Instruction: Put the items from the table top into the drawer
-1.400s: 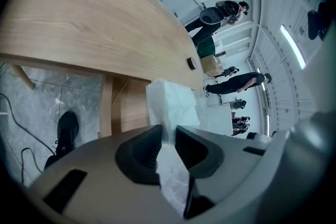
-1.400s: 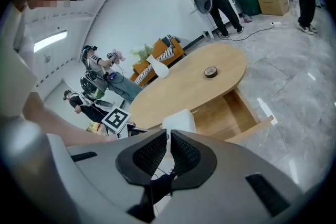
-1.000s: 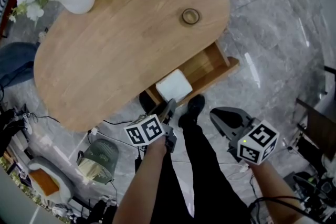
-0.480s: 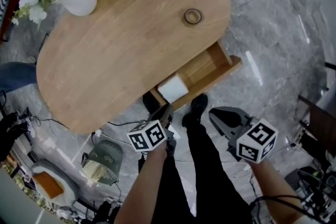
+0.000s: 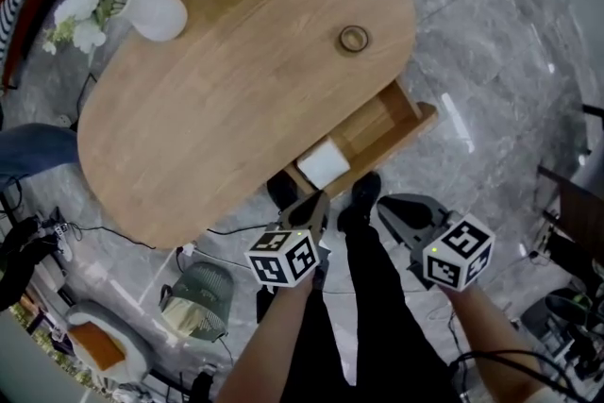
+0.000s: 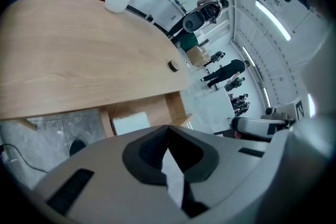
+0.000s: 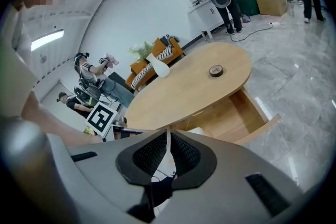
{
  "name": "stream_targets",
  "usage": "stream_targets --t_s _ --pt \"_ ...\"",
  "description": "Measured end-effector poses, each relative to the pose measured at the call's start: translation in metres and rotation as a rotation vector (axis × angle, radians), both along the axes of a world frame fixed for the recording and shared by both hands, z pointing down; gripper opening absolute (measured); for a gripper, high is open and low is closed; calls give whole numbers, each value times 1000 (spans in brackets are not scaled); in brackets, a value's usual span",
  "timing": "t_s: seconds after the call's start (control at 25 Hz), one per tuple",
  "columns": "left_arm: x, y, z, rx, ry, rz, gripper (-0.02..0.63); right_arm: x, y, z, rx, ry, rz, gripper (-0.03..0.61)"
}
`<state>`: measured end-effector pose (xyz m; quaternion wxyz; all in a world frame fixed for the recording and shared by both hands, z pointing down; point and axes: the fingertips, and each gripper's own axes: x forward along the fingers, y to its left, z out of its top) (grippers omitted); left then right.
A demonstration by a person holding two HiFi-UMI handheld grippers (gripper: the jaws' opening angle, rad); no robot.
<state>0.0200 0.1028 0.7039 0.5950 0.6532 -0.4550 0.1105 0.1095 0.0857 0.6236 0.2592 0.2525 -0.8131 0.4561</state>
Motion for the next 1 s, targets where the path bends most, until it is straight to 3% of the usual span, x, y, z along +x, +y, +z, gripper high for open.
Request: stream_targets --t_s 0.28,0.48,1.0 --pt "-12 -9 -34 55 65 94 1 -11 -9 -9 17 26 74 43" --pt "-24 -16 -53 91 65 174 0 -26 -17 -16 32 29 123 43" --pt "-55 -45 -78 99 93 217 2 -52 -52 -34 89 65 196 43"
